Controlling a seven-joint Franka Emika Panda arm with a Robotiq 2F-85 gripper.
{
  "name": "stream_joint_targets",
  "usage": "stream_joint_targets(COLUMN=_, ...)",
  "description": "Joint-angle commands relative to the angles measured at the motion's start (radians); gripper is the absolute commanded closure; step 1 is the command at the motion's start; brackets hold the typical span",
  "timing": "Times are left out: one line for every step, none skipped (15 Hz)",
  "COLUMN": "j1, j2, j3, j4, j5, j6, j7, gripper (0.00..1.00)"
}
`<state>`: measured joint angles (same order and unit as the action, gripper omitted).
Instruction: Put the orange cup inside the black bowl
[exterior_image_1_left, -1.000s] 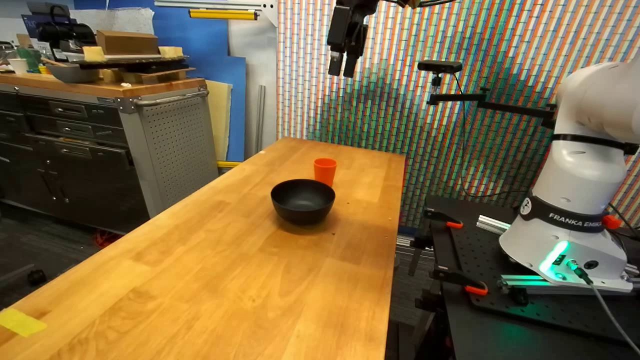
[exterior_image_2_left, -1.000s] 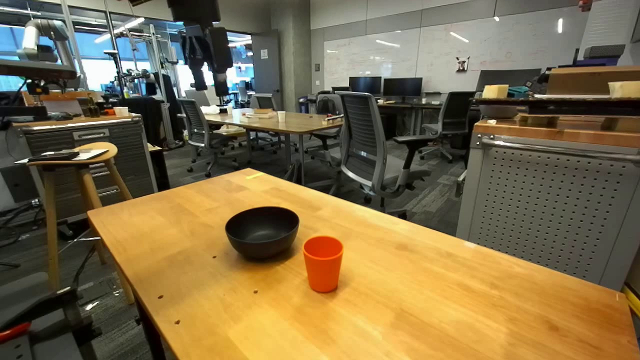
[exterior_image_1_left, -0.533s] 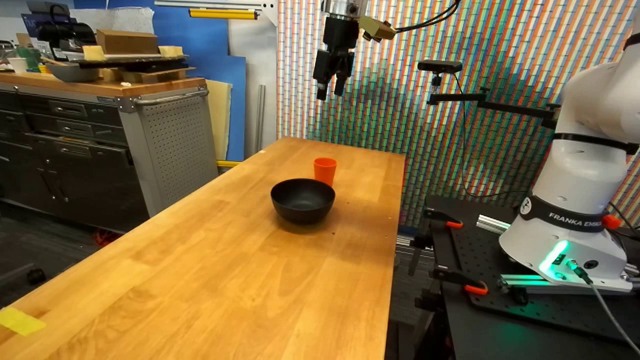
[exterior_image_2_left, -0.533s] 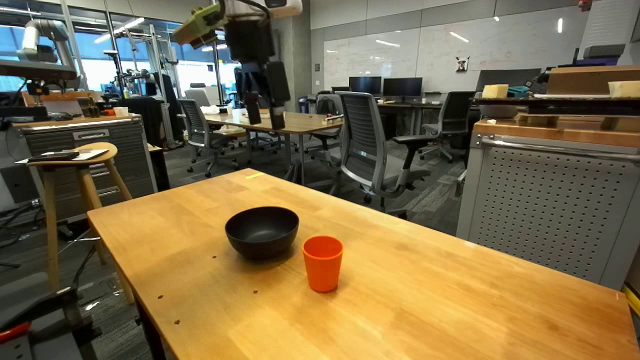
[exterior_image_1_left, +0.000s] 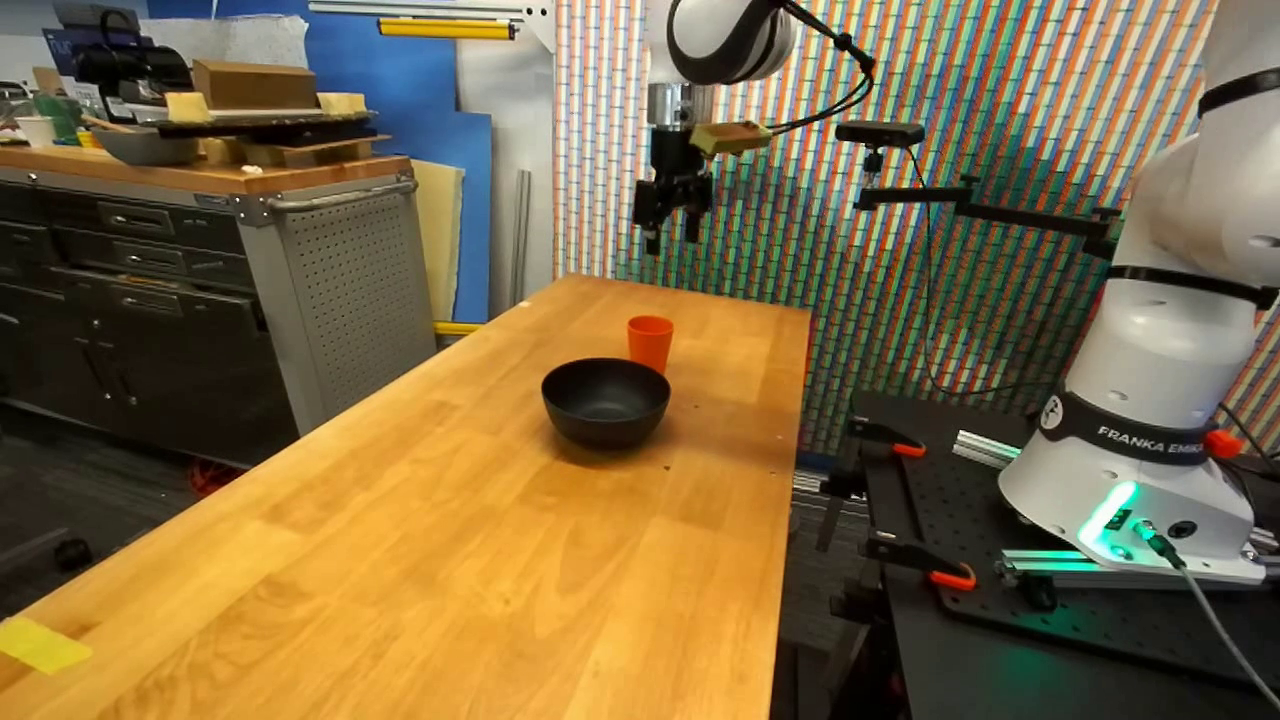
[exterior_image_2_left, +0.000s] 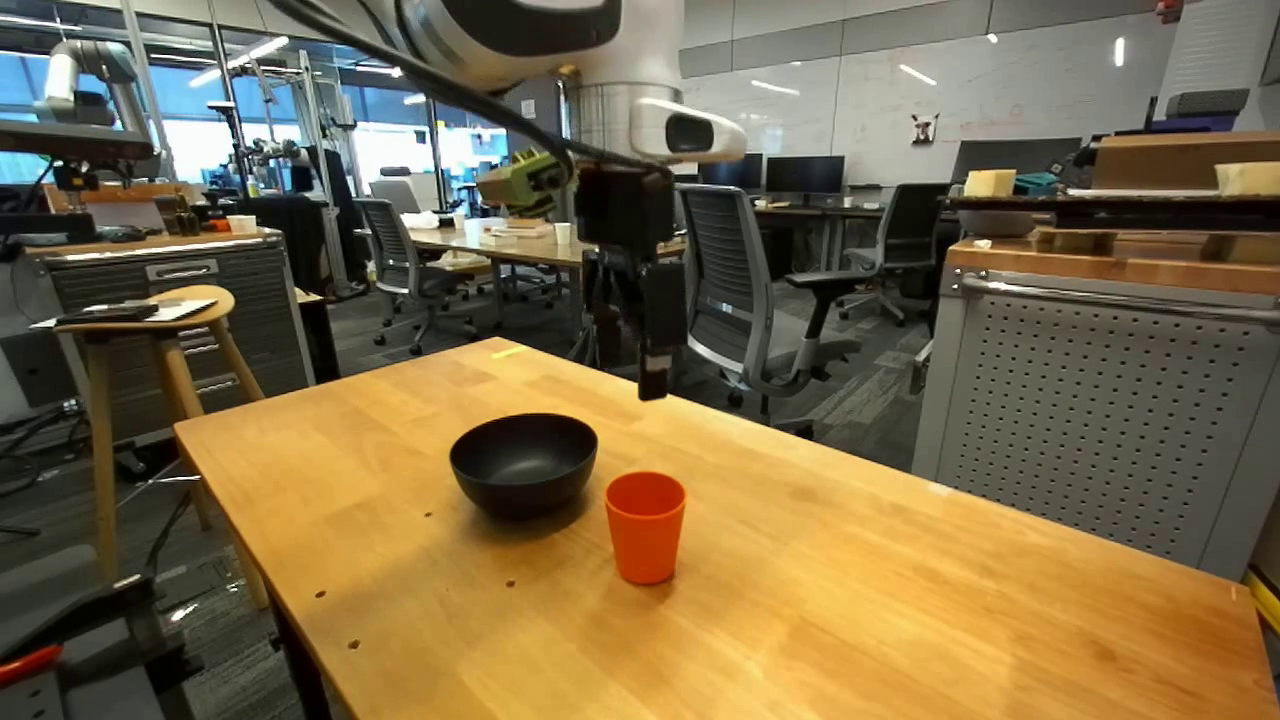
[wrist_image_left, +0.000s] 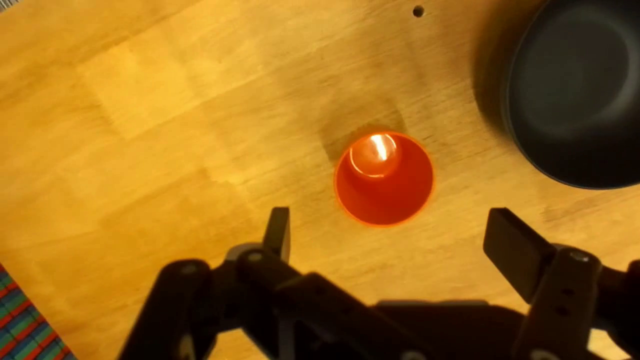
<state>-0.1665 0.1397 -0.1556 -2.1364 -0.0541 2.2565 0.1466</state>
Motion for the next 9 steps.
stream_joint_targets(j1=-0.007, j2=0.112, j3=-0.014, j4=0.063, j5=0.041, j6=-0.016, j7=0.029, gripper=0.0)
stream_joint_targets(j1=-0.009, j2=0.134, j3=-0.016, j4=0.062, j5=0.05, j6=-0.003, j7=0.034, gripper=0.0)
stream_joint_targets(j1=-0.012, j2=0.158, j3=-0.016, j4=0.071, j5=0.067, j6=0.0, j7=0.029, gripper=0.0)
stream_joint_targets(j1=-0.015, j2=0.177, j3=-0.018, j4=0.071, j5=0.079, j6=0.011, j7=0.031, gripper=0.0)
stream_joint_targets(j1=-0.019, j2=0.196, j3=-0.016, j4=0.075, j5=0.096, j6=0.023, j7=0.025, gripper=0.0)
stream_joint_targets(j1=-0.022, j2=0.217, j3=-0.015, j4=0.084, j5=0.112, j6=0.033, j7=0.024, gripper=0.0)
stream_joint_targets(j1=-0.025, j2=0.232, j3=-0.015, j4=0.087, j5=0.122, j6=0.046, j7=0.02, gripper=0.0)
stream_joint_targets(j1=-0.028, j2=0.247, j3=-0.014, j4=0.093, j5=0.135, j6=0.063, j7=0.017, gripper=0.0)
stream_joint_targets(j1=-0.03, j2=0.26, j3=-0.015, j4=0.098, j5=0.139, j6=0.077, j7=0.017, gripper=0.0)
